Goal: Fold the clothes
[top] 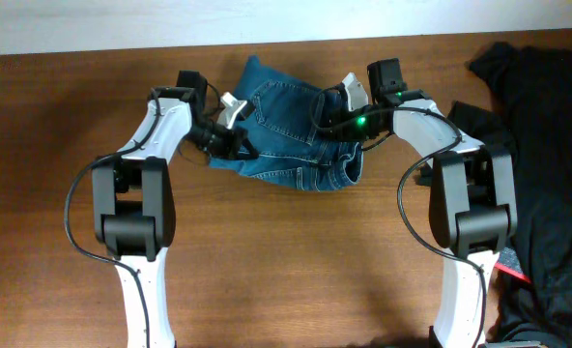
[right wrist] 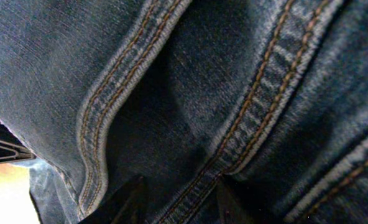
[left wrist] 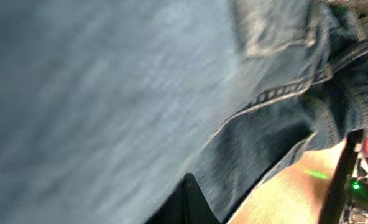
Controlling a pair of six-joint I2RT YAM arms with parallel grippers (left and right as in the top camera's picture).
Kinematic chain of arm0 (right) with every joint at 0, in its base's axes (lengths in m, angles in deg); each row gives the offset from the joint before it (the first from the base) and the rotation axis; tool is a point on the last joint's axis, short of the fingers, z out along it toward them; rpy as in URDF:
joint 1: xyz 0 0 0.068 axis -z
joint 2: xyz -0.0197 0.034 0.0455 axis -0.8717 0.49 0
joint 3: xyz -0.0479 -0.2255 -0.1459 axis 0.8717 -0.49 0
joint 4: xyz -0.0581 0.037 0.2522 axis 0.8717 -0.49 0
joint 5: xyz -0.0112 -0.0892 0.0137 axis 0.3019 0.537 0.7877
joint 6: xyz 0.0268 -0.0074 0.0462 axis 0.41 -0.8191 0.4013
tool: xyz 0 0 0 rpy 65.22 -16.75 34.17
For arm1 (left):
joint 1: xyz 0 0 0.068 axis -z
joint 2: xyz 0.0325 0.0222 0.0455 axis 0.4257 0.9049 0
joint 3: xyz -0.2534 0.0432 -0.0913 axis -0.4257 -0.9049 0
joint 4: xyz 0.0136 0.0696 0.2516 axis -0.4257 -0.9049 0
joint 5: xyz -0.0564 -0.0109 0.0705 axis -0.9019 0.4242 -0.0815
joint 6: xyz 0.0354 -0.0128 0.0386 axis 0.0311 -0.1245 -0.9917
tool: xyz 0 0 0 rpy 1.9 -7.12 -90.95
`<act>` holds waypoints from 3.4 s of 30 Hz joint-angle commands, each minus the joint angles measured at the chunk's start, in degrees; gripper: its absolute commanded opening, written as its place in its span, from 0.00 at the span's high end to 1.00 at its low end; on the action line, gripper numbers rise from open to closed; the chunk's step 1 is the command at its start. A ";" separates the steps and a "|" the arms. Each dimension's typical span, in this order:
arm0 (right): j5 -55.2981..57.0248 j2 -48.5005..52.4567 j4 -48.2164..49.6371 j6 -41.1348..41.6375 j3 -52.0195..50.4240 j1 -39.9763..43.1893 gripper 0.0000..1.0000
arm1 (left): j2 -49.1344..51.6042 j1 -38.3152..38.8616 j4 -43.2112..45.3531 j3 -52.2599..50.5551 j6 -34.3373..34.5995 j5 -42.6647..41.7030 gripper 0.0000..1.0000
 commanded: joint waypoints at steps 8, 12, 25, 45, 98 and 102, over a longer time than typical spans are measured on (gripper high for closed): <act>5.55 3.34 -8.48 0.76 0.92 3.82 0.58 | 2.34 -4.11 -2.19 -0.11 -2.45 10.29 1.00; 5.57 2.82 -18.43 -1.57 12.11 4.44 0.55 | 2.34 -4.15 -5.66 -0.11 -2.49 15.43 1.00; 2.58 2.80 -55.63 -13.38 35.21 3.26 0.48 | 2.34 -4.46 -6.34 -0.11 -2.47 15.72 1.00; 17.31 2.80 -42.64 -9.94 11.04 -4.35 0.66 | 2.34 -4.42 -6.29 -0.11 -2.45 15.69 1.00; 16.28 16.72 -36.72 -7.23 35.36 -5.66 0.43 | -8.07 -7.78 1.20 14.25 -1.16 16.76 0.23; 16.26 11.34 -39.43 -7.23 42.12 -5.66 0.42 | -7.98 -7.78 6.69 14.25 -1.18 14.12 0.07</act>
